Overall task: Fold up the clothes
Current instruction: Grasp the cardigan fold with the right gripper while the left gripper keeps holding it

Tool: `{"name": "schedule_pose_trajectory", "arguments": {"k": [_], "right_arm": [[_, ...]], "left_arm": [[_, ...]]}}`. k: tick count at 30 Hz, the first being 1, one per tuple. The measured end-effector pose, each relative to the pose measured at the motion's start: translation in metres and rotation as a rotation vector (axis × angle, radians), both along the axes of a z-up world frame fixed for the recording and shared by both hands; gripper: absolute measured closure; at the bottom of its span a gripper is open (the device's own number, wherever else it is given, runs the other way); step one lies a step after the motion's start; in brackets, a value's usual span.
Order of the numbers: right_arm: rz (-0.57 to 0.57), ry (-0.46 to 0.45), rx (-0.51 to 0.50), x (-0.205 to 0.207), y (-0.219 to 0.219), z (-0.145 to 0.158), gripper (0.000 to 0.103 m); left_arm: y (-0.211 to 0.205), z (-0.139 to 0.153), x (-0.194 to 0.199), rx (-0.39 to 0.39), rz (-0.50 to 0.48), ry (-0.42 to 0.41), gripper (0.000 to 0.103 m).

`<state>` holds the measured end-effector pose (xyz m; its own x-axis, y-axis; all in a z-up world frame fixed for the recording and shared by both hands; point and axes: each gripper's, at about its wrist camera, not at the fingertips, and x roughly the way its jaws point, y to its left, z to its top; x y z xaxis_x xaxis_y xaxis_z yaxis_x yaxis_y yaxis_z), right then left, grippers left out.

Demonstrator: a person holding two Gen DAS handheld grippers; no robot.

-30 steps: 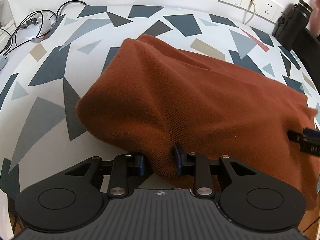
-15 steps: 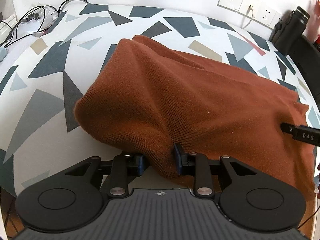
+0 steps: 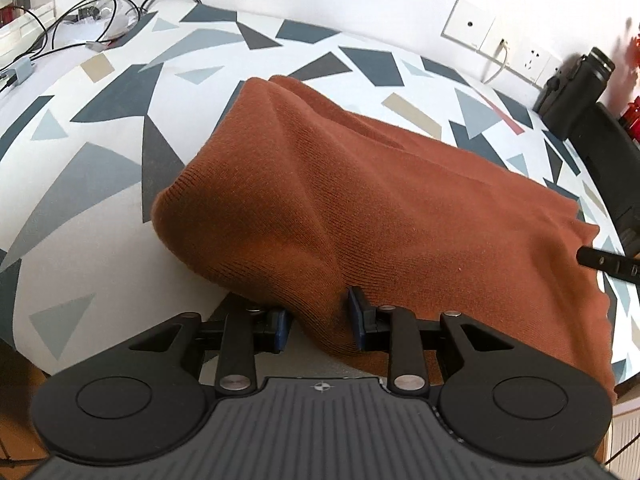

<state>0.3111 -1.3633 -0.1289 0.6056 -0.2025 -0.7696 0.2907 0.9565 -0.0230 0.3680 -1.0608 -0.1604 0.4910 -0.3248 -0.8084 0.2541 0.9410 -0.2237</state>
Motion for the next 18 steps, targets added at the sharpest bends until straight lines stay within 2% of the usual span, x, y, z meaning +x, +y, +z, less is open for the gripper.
{"name": "schedule_pose_trajectory", "arguments": {"k": [3, 7, 11, 13, 18], "right_arm": [[0.021, 0.027, -0.027, -0.002, 0.003, -0.007, 0.033], [0.014, 0.045, -0.019, 0.004, 0.001, -0.011, 0.033], [-0.03, -0.001, 0.051, 0.02, 0.0, 0.001, 0.033], [-0.053, -0.025, 0.099, 0.031, 0.001, 0.008, 0.033], [-0.04, -0.039, 0.14, 0.07, 0.027, 0.014, 0.033]], "left_arm": [[0.004, -0.004, -0.001, -0.029, -0.001, -0.024, 0.068], [0.019, -0.002, 0.002, -0.1, -0.019, -0.003, 0.066], [0.041, 0.005, 0.001, -0.16, -0.061, -0.011, 0.064], [0.053, 0.01, 0.0, -0.188, -0.091, -0.042, 0.064], [0.075, 0.015, 0.011, -0.226, -0.212, -0.059, 0.063]]}}
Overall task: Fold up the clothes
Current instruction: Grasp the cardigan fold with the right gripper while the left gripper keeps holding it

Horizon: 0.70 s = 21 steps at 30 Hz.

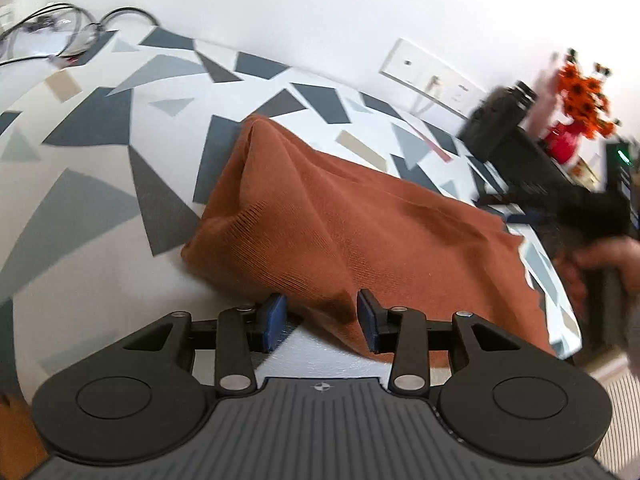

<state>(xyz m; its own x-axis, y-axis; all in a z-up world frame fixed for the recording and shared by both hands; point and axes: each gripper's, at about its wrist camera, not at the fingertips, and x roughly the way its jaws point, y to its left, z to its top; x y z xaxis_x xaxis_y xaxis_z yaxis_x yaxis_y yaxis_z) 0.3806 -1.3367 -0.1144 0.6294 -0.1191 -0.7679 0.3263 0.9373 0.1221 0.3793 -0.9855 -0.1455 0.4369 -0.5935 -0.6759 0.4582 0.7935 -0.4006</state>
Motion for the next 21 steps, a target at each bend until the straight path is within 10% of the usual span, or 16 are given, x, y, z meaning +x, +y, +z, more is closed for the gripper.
{"name": "schedule_pose_trajectory", "arguments": {"k": [13, 21], "right_arm": [[0.196, 0.065, 0.272, 0.103, 0.147, 0.001, 0.027], [0.282, 0.228, 0.059, 0.146, 0.217, -0.009, 0.025]], "left_arm": [[0.04, 0.016, 0.032, 0.056, -0.379, -0.22, 0.055], [0.056, 0.019, 0.06, 0.031, -0.526, -0.344, 0.03]]}}
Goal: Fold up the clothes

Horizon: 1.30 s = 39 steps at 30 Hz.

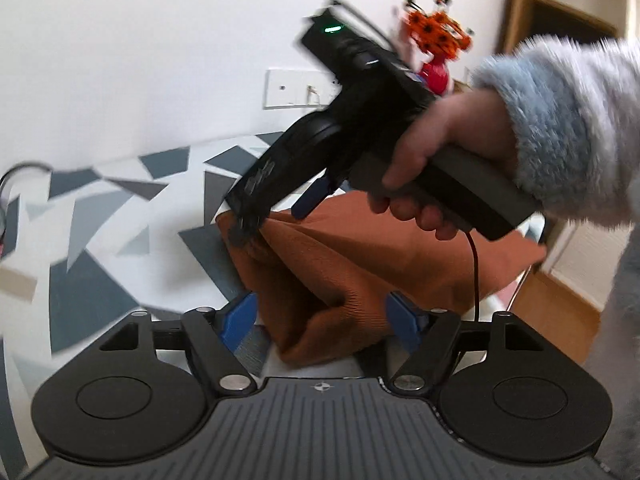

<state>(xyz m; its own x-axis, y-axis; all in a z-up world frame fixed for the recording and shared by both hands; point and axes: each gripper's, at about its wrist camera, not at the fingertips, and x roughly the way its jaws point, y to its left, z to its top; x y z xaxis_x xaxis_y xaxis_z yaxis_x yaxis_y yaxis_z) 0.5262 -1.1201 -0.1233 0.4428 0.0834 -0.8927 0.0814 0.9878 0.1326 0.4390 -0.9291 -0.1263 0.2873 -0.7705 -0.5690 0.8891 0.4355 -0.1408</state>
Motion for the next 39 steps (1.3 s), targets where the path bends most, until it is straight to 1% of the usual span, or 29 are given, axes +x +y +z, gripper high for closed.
{"name": "schedule_pose_trajectory", "arguments": {"k": [1, 2, 3, 4, 5, 7, 8, 10, 12, 13, 14, 16, 18, 20, 22, 23, 24, 25, 26, 27, 28, 29, 30, 32, 33, 35, 36, 39], "right_arm": [[0.004, 0.018, -0.034, 0.003, 0.003, -0.004, 0.027], [0.001, 0.027, -0.062, 0.003, 0.003, -0.007, 0.033], [-0.002, 0.035, -0.091, 0.004, 0.003, -0.01, 0.033], [-0.007, 0.04, -0.101, 0.003, 0.002, -0.011, 0.035], [-0.014, 0.038, -0.084, 0.0, -0.001, -0.01, 0.041], [-0.019, 0.036, -0.077, -0.006, -0.005, -0.003, 0.044], [-0.018, 0.036, -0.079, -0.009, -0.006, 0.001, 0.044], [0.011, 0.041, -0.107, -0.013, -0.005, 0.006, 0.044], [0.059, 0.051, -0.168, -0.012, -0.002, 0.008, 0.042], [0.079, 0.059, -0.196, -0.01, 0.001, 0.008, 0.041], [0.099, 0.075, -0.216, -0.006, 0.005, 0.006, 0.04], [0.154, 0.114, -0.268, 0.003, 0.016, 0.001, 0.039], [0.229, 0.148, -0.345, 0.013, 0.033, -0.006, 0.034], [0.306, 0.215, -0.388, 0.022, 0.046, -0.018, 0.033], [0.371, 0.289, -0.407, 0.031, 0.055, -0.03, 0.045], [0.356, 0.307, -0.377, 0.035, 0.051, -0.032, 0.054], [0.295, 0.312, -0.316, 0.039, 0.041, -0.029, 0.067], [0.215, 0.301, -0.248, 0.042, 0.028, -0.023, 0.072], [0.122, 0.277, -0.175, 0.042, 0.011, -0.014, 0.08], [0.009, 0.237, -0.098, 0.038, -0.009, -0.002, 0.086], [-0.108, 0.179, -0.022, 0.028, -0.03, 0.011, 0.086], [-0.233, 0.103, 0.068, 0.014, -0.053, 0.026, 0.087], [-0.345, 0.031, 0.154, -0.003, -0.072, 0.037, 0.087], [-0.528, -0.101, 0.314, -0.04, -0.098, 0.049, 0.087], [-0.593, -0.147, 0.372, -0.055, -0.106, 0.051, 0.087], [-0.636, -0.173, 0.411, -0.065, -0.106, 0.043, 0.087], [-0.631, -0.175, 0.407, -0.061, -0.101, 0.037, 0.087], [-0.56, -0.171, 0.345, -0.038, -0.079, 0.024, 0.086]], "left_arm": [[-0.006, -0.004, 0.003, 0.004, -0.026, -0.005, 0.03], [-0.014, -0.01, 0.007, 0.005, -0.052, 0.013, 0.03], [-0.021, -0.015, 0.01, 0.006, -0.077, 0.03, 0.03], [-0.029, -0.022, 0.012, 0.007, -0.1, 0.051, 0.03], [-0.035, -0.028, 0.013, 0.007, -0.123, 0.07, 0.03], [-0.044, -0.037, 0.012, 0.011, -0.168, 0.103, 0.03], [-0.048, -0.041, 0.011, 0.013, -0.188, 0.114, 0.03], [-0.049, -0.044, 0.006, 0.018, -0.21, 0.085, 0.03], [-0.049, -0.045, 0.005, 0.019, -0.228, 0.077, 0.035], [-0.049, -0.046, 0.007, 0.017, -0.231, 0.082, 0.04], [-0.049, -0.046, 0.009, 0.018, -0.237, 0.082, 0.045], [-0.05, -0.045, 0.011, 0.021, -0.249, 0.081, 0.05], [-0.05, -0.044, 0.011, 0.026, -0.264, 0.064, 0.052], [-0.051, -0.042, 0.008, 0.034, -0.279, 0.032, 0.052], [-0.051, -0.041, 0.006, 0.035, -0.289, 0.009, 0.053], [-0.05, -0.041, 0.007, 0.032, -0.288, 0.013, 0.053], [-0.048, -0.041, 0.008, 0.028, -0.287, 0.017, 0.055], [-0.047, -0.041, 0.009, 0.025, -0.285, 0.022, 0.058], [-0.047, -0.041, 0.011, 0.019, -0.278, 0.032, 0.062], [-0.047, -0.042, 0.014, 0.014, -0.272, 0.04, 0.065], [-0.047, -0.042, 0.016, 0.01, -0.266, 0.038, 0.072], [-0.048, -0.042, 0.018, 0.007, -0.259, 0.036, 0.078], [-0.049, -0.042, 0.02, 0.004, -0.253, 0.034, 0.079], [-0.051, -0.042, 0.023, 0.012, -0.259, 0.034, 0.082], [-0.052, -0.042, 0.024, 0.021, -0.268, 0.035, 0.082], [-0.053, -0.044, 0.024, 0.049, -0.29, 0.025, 0.083], [-0.051, -0.048, 0.023, 0.062, -0.299, 0.021, 0.084], [-0.045, -0.053, 0.022, 0.069, -0.299, 0.074, 0.083]]}}
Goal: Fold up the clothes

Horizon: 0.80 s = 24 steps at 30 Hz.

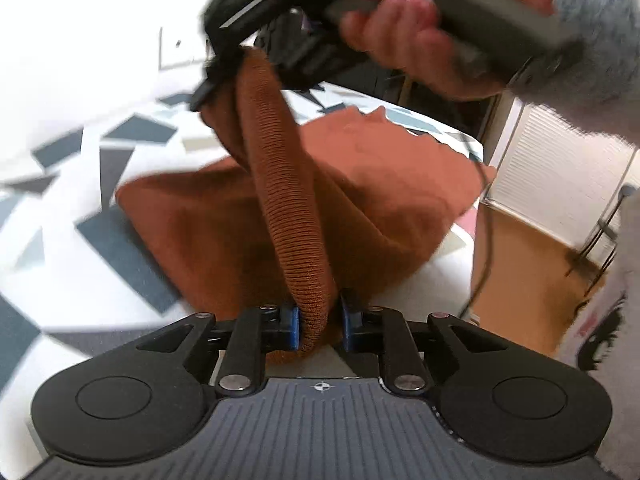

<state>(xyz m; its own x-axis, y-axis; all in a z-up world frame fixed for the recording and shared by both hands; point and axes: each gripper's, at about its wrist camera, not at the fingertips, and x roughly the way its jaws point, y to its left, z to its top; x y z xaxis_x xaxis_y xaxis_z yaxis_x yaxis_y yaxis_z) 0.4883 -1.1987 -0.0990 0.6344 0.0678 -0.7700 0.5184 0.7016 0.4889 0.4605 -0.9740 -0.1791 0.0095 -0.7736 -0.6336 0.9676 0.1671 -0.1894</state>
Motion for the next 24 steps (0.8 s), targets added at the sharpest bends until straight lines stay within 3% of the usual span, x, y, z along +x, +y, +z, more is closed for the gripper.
{"name": "schedule_pose_trajectory", "arguments": {"k": [1, 2, 3, 4, 5, 6, 7, 8, 9, 10, 12, 16, 20, 22, 24], "right_arm": [[0.031, 0.011, -0.04, 0.009, 0.011, -0.003, 0.085], [0.06, 0.023, -0.08, 0.017, 0.021, -0.007, 0.084], [0.081, 0.035, -0.11, 0.024, 0.029, -0.012, 0.083], [0.094, 0.046, -0.122, 0.03, 0.034, -0.018, 0.082], [0.104, 0.056, -0.117, 0.036, 0.037, -0.023, 0.078], [0.114, 0.065, -0.102, 0.041, 0.039, -0.027, 0.068], [0.13, 0.074, -0.083, 0.046, 0.041, -0.032, 0.062], [0.157, 0.077, -0.067, 0.051, 0.042, -0.034, 0.051], [0.187, 0.075, -0.063, 0.056, 0.043, -0.034, 0.043], [0.217, 0.073, -0.059, 0.061, 0.045, -0.034, 0.042], [0.275, 0.068, -0.052, 0.069, 0.047, -0.033, 0.042], [0.351, 0.061, -0.026, 0.075, 0.034, -0.026, 0.044], [0.531, 0.186, -0.126, 0.083, 0.042, -0.029, 0.05], [0.577, 0.223, -0.174, 0.084, 0.05, -0.033, 0.054], [0.567, 0.242, -0.168, 0.084, 0.05, -0.038, 0.076]], "left_arm": [[0.001, 0.0, 0.001, 0.004, 0.003, 0.023, 0.075], [0.0, 0.0, 0.001, 0.012, 0.008, 0.036, 0.057], [-0.001, 0.001, 0.002, 0.01, 0.016, 0.042, 0.047], [-0.002, 0.003, 0.001, -0.008, 0.03, 0.043, 0.038], [-0.003, 0.004, 0.002, -0.024, 0.047, 0.052, 0.038], [-0.003, 0.003, 0.007, -0.03, 0.071, 0.097, 0.039], [-0.004, 0.003, 0.012, -0.035, 0.094, 0.142, 0.051], [-0.004, 0.002, 0.017, -0.039, 0.12, 0.185, 0.072], [-0.001, -0.001, 0.023, -0.037, 0.154, 0.224, 0.08], [0.004, -0.004, 0.03, -0.038, 0.183, 0.268, 0.086], [0.015, -0.013, 0.04, -0.056, 0.216, 0.381, 0.088], [0.027, -0.03, 0.046, -0.063, 0.273, 0.52, 0.089], [0.035, -0.047, 0.055, -0.09, 0.329, 0.653, 0.09], [0.035, -0.046, 0.054, -0.088, 0.33, 0.64, 0.09], [0.032, -0.042, 0.052, -0.072, 0.327, 0.612, 0.09]]}}
